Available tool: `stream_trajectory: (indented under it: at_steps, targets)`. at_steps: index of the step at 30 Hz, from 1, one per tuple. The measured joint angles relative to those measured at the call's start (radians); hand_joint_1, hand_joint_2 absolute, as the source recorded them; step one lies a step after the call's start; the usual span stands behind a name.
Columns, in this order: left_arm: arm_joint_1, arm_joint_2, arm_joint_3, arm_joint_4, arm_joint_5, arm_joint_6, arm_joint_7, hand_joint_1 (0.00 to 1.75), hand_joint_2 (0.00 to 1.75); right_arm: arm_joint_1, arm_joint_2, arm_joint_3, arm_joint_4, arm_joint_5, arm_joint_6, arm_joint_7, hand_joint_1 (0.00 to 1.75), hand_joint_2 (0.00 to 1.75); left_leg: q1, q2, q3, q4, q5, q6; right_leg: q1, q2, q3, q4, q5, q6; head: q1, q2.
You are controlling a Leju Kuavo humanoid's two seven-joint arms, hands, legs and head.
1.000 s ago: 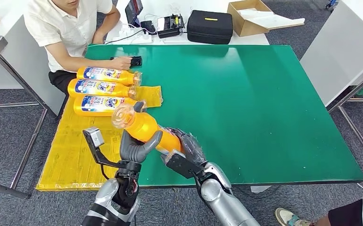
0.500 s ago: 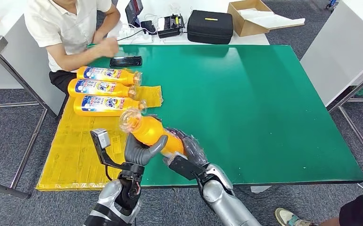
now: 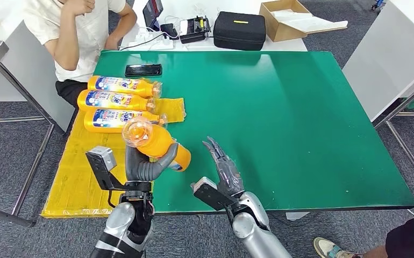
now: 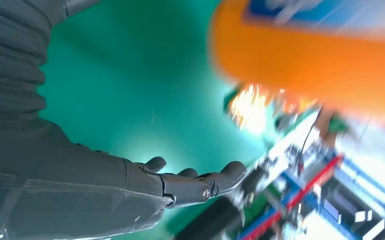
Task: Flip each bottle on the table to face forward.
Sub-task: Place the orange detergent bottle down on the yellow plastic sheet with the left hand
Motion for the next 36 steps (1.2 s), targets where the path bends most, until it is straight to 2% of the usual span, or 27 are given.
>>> stream_trajectory:
  at_steps: [3,7,10,16,23,26,31,36]
  targets:
    - [0.004,0.005,0.016,-0.023,-0.136,0.07,0.005,1.75,1.75,0.011,0.0,-0.032,-0.007,0.032,-0.078,-0.01,0.0,1.75,0.0,0.0,0.0,0.0,0.0,0.0,0.0,0.0,0.0,0.0,0.0,0.0,0.0,0.0]
    - [0.004,0.021,0.024,-0.03,-0.579,0.156,0.057,1.75,1.75,0.032,-0.004,-0.087,-0.045,0.064,-0.138,-0.038,0.0,1.75,0.0,-0.001,0.0,0.0,0.0,0.0,0.0,0.0,0.0,0.0,0.0,0.0,0.0,0.0]
    - [0.003,0.028,0.032,-0.03,-0.722,0.16,0.082,1.75,1.75,0.039,-0.007,-0.117,-0.073,0.075,-0.14,-0.046,0.0,1.75,0.0,-0.001,0.0,0.0,0.0,0.0,0.0,0.0,0.0,0.0,0.0,0.0,0.0,0.0]
    - [-0.027,0.051,0.071,0.004,-1.089,0.092,0.217,1.75,1.75,0.041,-0.008,-0.16,-0.133,0.07,-0.099,-0.057,0.0,1.75,0.0,-0.001,0.0,0.0,0.0,0.0,0.0,0.0,0.0,0.0,0.0,0.0,0.0,0.0]
    - [-0.076,0.073,0.102,0.074,-1.199,0.075,0.245,1.75,1.75,0.04,-0.01,-0.19,-0.162,0.061,-0.074,-0.063,0.0,1.75,0.0,-0.001,0.0,0.0,0.001,0.0,0.0,0.0,0.0,0.0,0.0,0.0,0.0,0.0]
    - [-0.104,0.081,0.103,0.117,-1.297,0.063,0.279,1.75,1.75,0.04,-0.009,-0.196,-0.163,0.049,-0.048,-0.078,0.0,1.75,0.0,-0.002,0.0,0.0,0.001,0.0,0.0,0.0,0.0,0.0,0.0,0.0,0.0,0.0]
    - [-0.189,0.097,0.104,0.28,-1.443,0.033,0.336,1.75,1.75,0.036,-0.004,-0.199,-0.156,0.026,-0.014,-0.1,0.0,1.75,0.0,-0.002,0.0,0.0,0.001,0.0,0.0,0.0,0.0,0.0,0.0,0.0,0.0,0.0]
    - [-0.27,0.106,0.116,0.461,-1.452,-0.02,0.361,1.75,1.75,0.027,0.003,-0.203,-0.132,0.005,-0.007,-0.119,0.0,1.75,0.0,-0.002,0.0,0.0,0.002,0.0,0.0,0.0,0.0,0.0,0.0,0.0,0.0,0.0]
